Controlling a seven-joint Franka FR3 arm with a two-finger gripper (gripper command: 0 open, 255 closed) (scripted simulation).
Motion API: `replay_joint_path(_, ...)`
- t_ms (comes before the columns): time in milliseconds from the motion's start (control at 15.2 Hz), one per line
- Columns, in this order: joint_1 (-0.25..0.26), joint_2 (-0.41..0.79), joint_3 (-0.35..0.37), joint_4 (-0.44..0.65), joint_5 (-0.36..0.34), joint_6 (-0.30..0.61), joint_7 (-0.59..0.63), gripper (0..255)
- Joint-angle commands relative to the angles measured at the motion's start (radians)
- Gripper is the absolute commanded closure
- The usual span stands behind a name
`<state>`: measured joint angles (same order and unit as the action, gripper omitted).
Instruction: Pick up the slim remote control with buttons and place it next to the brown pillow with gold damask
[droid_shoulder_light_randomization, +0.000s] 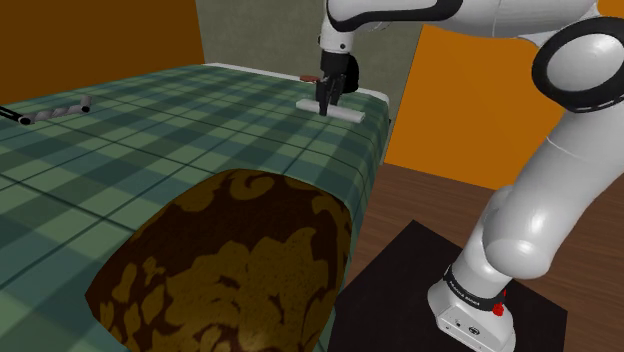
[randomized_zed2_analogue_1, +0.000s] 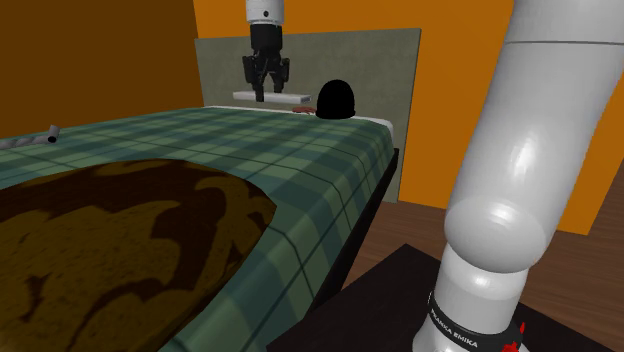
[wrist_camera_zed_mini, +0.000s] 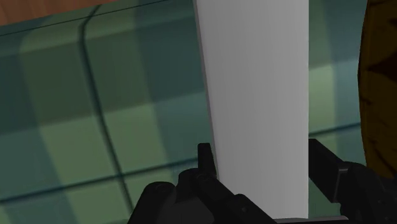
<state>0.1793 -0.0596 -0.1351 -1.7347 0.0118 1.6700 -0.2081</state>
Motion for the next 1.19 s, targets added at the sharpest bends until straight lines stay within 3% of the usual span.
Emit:
replay_joint_path(0, 0.019, -0.045, 0.022, -0.051, -0.004, 0.008, 0.044, 255)
replay_joint_path(396, 0.073, -0.167, 0.099, -0.184, 0.000, 0.020, 0.174, 255)
replay_joint_path(1122, 0.072, -0.170, 0.100, -0.335, 0.001, 0.168, 0.171, 255)
